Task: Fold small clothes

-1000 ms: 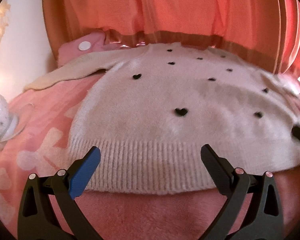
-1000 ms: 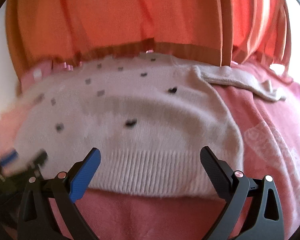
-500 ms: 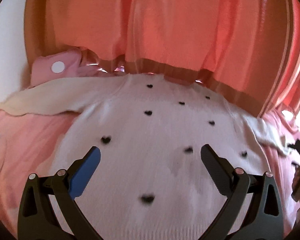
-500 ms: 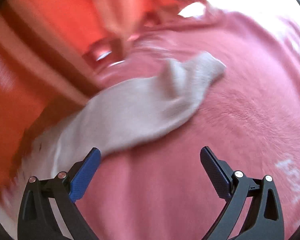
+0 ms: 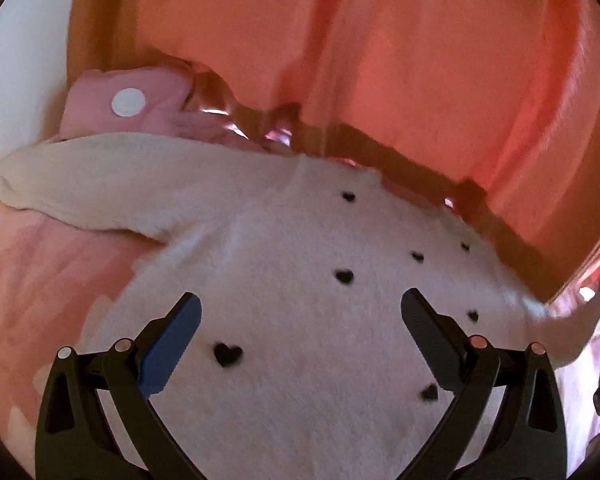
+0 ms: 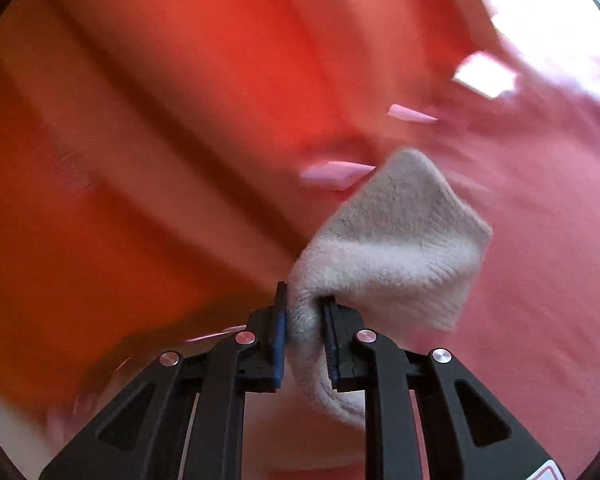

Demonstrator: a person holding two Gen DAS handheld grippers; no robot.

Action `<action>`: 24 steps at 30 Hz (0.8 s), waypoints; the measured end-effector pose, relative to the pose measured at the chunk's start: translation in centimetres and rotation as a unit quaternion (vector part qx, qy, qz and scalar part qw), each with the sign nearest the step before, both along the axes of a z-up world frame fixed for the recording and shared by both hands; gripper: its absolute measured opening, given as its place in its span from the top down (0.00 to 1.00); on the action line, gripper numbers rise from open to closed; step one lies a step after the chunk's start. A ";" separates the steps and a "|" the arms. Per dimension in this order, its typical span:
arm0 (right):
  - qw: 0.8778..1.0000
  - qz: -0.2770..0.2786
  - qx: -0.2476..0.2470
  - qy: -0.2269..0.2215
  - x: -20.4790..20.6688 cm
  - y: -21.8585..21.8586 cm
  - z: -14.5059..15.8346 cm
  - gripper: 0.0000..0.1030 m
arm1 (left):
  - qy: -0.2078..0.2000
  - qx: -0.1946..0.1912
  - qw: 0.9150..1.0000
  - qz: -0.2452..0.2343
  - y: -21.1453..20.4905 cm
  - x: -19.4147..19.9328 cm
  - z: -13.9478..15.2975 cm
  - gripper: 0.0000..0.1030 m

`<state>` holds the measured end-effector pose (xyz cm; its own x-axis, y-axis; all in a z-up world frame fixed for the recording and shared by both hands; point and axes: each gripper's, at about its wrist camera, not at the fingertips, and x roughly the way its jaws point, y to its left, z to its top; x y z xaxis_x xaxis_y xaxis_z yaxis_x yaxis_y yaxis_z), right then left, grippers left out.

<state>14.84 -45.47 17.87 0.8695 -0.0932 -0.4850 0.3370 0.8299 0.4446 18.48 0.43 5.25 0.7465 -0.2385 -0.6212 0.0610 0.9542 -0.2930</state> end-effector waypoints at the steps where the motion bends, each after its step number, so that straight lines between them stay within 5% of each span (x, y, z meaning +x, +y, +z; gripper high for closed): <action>1: 0.998 0.066 -0.013 -0.009 1.5 4.5 1.1 0.83 | -0.003 -0.010 1.000 0.002 0.5 0.1 0.2 0.05; 5: 0.971 0.237 -0.019 0.026 4.9 18.6 -1.6 0.67 | -0.007 -0.045 0.999 -0.006 1.4 0.5 0.4 0.05; 8: 0.958 0.264 -0.069 0.083 4.8 23.9 -6.0 0.61 | 0.014 -0.054 0.998 -0.021 1.6 1.3 -0.4 0.05; 12: 0.967 0.212 -0.054 0.131 2.2 20.2 -7.2 0.60 | 0.031 -0.059 0.998 -0.021 1.8 2.8 -1.1 0.05; 17: 0.982 0.113 0.034 0.145 -2.5 12.5 -8.0 0.42 | 0.077 -0.112 0.991 -0.008 3.1 5.4 -3.2 0.05; 24: 0.971 0.062 0.160 0.167 -1.8 7.5 -12.3 0.42 | 0.099 -0.179 0.979 0.025 5.8 6.9 -4.9 0.10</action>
